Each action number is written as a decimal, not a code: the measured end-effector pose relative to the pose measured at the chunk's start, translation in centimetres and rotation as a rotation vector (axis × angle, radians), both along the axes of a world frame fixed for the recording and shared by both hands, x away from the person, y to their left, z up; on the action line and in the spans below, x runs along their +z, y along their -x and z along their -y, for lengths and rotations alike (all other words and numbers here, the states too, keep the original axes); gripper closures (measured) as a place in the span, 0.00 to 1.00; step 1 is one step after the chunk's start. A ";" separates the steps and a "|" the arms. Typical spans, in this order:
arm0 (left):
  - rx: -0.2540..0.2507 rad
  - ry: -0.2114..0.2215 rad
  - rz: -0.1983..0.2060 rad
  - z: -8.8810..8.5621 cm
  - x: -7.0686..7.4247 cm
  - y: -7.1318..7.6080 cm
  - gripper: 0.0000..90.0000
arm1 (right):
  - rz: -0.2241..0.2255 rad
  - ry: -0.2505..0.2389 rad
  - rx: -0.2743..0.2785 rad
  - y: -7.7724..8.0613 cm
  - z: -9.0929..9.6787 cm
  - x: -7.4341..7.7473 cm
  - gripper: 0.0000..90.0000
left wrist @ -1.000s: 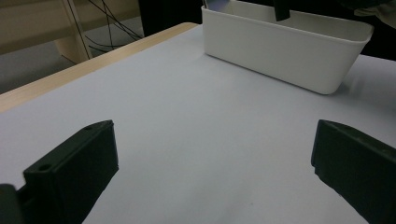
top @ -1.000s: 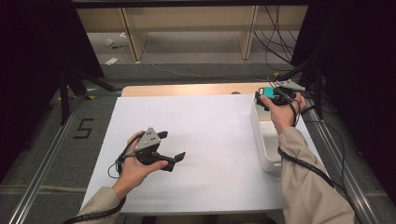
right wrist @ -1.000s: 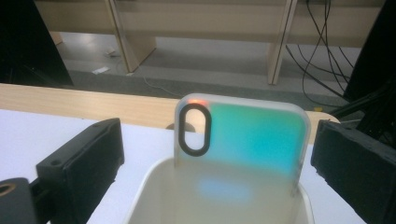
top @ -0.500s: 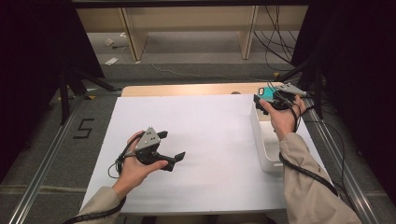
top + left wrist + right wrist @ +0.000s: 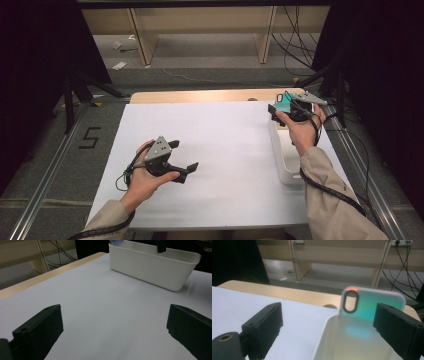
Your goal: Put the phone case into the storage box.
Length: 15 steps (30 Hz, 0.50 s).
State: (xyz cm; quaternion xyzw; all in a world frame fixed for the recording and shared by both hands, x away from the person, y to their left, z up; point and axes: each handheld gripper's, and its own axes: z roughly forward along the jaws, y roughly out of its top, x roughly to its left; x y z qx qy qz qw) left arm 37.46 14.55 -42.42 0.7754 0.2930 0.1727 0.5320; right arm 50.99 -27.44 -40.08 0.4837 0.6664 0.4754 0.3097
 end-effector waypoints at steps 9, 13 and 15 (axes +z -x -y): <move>0.001 0.000 0.000 0.0 0.0 0.0 0.00 | 0.001 -0.009 0.039 0.8 -0.4 0.1 0.13; 0.002 0.000 0.000 0.0 0.0 0.0 0.00 | 0.001 -0.014 0.061 1.3 -0.6 0.0 0.13; 0.001 0.000 -0.001 0.0 0.0 0.0 0.00 | -0.001 -0.015 0.073 1.5 -0.7 0.0 0.14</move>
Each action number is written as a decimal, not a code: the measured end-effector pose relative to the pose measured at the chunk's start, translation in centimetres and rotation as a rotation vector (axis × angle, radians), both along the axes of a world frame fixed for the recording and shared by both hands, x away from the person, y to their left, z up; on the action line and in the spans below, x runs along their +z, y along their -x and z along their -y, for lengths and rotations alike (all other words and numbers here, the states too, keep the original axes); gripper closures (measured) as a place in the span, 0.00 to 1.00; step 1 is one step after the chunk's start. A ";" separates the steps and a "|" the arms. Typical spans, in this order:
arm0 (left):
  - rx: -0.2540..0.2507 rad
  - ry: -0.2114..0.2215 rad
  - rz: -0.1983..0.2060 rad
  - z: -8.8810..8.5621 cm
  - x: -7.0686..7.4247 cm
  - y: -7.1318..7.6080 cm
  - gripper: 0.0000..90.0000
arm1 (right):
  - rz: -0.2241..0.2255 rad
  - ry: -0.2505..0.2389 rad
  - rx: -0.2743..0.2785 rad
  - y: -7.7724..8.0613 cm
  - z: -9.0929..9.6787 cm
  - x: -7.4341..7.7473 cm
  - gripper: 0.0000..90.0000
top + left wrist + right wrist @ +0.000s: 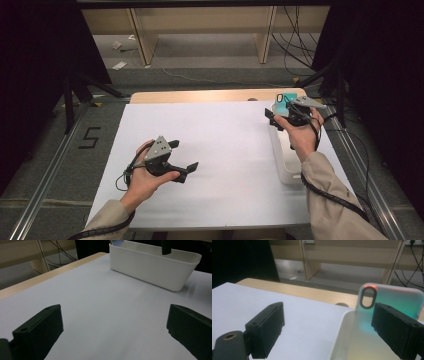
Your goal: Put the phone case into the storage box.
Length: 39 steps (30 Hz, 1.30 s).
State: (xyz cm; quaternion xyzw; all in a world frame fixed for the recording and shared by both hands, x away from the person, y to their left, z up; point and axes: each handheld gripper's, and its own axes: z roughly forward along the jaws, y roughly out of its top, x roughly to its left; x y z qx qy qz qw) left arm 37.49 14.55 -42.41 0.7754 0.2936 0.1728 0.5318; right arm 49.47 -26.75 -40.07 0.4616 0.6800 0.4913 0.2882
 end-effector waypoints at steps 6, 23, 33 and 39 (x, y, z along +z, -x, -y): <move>0.003 0.001 -0.001 0.0 0.0 0.0 0.00 | -0.001 -0.008 0.029 0.6 -0.3 0.0 0.14; 0.004 0.001 -0.001 0.0 0.0 0.0 0.00 | 0.016 -0.031 0.109 2.5 -0.9 0.4 0.16; 0.004 -0.001 -0.001 -0.1 0.0 0.0 0.00 | 0.024 -0.028 0.148 3.8 -1.0 0.7 0.16; 0.005 -0.001 0.000 -0.1 0.0 -0.1 0.00 | 0.026 -0.029 0.181 4.6 -1.1 0.6 0.17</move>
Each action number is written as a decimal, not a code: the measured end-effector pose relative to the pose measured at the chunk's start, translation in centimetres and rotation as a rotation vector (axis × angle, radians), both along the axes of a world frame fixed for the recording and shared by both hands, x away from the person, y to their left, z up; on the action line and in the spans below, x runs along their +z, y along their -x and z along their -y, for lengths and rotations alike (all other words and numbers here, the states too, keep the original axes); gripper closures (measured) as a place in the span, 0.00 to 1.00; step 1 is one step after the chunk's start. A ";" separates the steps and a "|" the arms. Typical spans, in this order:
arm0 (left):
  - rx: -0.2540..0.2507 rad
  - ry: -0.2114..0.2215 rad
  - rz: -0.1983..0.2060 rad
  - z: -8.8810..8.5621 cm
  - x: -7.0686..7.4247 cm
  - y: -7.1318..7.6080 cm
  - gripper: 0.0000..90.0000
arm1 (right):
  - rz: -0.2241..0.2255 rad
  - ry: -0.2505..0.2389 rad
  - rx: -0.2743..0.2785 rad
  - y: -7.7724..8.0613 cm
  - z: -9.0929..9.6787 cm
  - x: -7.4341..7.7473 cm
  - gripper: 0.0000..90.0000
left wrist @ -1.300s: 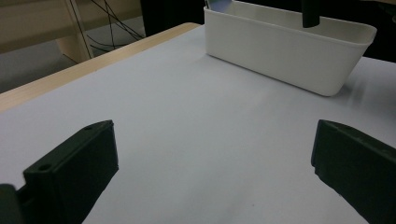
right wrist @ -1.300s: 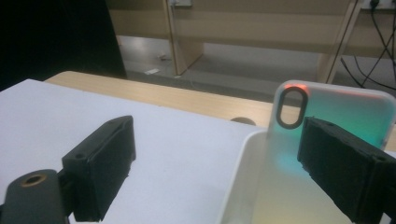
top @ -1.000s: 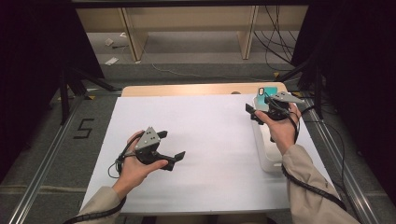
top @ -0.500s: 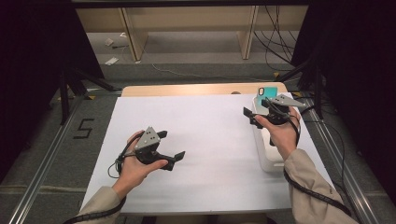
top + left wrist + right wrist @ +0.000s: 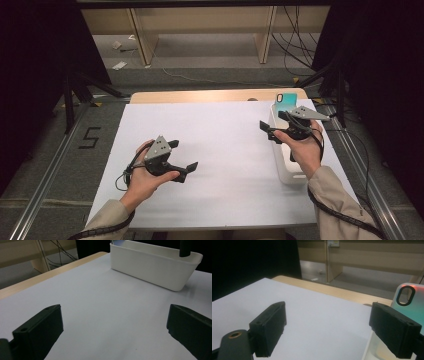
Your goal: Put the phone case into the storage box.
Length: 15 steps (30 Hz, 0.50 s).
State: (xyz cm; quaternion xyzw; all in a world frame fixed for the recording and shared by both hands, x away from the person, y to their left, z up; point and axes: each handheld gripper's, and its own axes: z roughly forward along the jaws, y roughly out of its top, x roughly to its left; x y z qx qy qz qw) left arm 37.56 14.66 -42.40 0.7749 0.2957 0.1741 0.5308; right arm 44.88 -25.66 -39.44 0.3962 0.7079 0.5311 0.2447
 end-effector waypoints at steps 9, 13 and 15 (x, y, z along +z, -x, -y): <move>0.004 0.002 -0.003 0.0 0.0 0.0 0.00 | 0.000 -0.003 0.056 1.2 -0.2 0.0 0.18; 0.006 0.003 -0.005 -0.1 0.0 0.0 0.00 | -0.002 0.000 0.083 1.7 -0.4 0.0 0.18; 0.005 0.004 -0.005 -0.1 0.0 0.0 0.00 | 0.001 0.001 0.095 1.9 -0.4 0.0 0.18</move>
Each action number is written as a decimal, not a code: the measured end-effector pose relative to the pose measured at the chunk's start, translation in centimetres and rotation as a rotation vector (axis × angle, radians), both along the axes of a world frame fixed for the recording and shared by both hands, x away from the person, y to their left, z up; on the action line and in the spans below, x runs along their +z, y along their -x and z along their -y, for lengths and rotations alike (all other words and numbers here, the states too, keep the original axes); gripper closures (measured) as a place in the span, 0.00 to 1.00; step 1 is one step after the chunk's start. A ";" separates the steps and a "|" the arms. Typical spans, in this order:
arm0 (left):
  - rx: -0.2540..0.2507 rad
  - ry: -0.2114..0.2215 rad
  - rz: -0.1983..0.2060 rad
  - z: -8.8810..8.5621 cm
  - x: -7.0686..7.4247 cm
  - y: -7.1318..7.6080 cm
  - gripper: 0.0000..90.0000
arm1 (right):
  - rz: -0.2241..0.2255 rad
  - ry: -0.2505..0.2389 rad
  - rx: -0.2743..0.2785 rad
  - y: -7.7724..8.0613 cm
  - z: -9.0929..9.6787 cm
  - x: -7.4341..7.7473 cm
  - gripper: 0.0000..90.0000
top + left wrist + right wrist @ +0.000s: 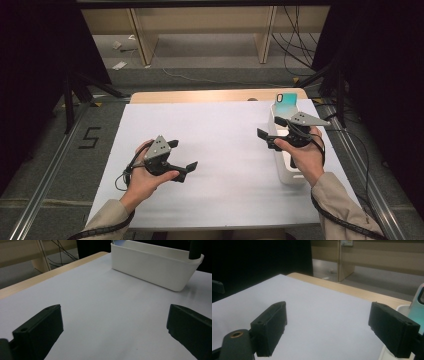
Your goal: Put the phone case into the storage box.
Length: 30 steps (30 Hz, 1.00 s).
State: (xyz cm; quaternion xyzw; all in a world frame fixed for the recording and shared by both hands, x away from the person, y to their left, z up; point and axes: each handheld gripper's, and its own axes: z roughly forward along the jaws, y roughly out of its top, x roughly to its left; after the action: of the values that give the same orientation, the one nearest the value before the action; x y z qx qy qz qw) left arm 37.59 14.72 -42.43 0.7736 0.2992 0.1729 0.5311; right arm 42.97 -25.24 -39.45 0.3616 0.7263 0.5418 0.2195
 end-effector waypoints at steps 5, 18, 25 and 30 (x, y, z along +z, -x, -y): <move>0.001 0.000 -0.001 0.0 0.0 0.0 0.00 | -0.002 -0.003 0.022 0.5 -0.1 0.0 0.18; 0.003 0.001 -0.002 -0.1 0.0 0.0 0.00 | 0.002 0.002 0.054 1.5 -0.2 0.0 0.19; 0.005 0.003 -0.001 -0.1 0.0 0.0 0.00 | 0.000 0.006 0.073 2.1 -0.3 0.0 0.19; 0.006 0.003 0.000 -0.1 0.1 0.0 0.00 | 0.001 0.009 0.078 2.4 -0.1 0.0 0.19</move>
State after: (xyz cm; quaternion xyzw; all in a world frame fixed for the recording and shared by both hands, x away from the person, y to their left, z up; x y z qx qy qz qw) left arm 37.62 14.83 -42.36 0.7720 0.3017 0.1740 0.5317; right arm 40.52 -25.14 -39.46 0.3317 0.7423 0.5467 0.2001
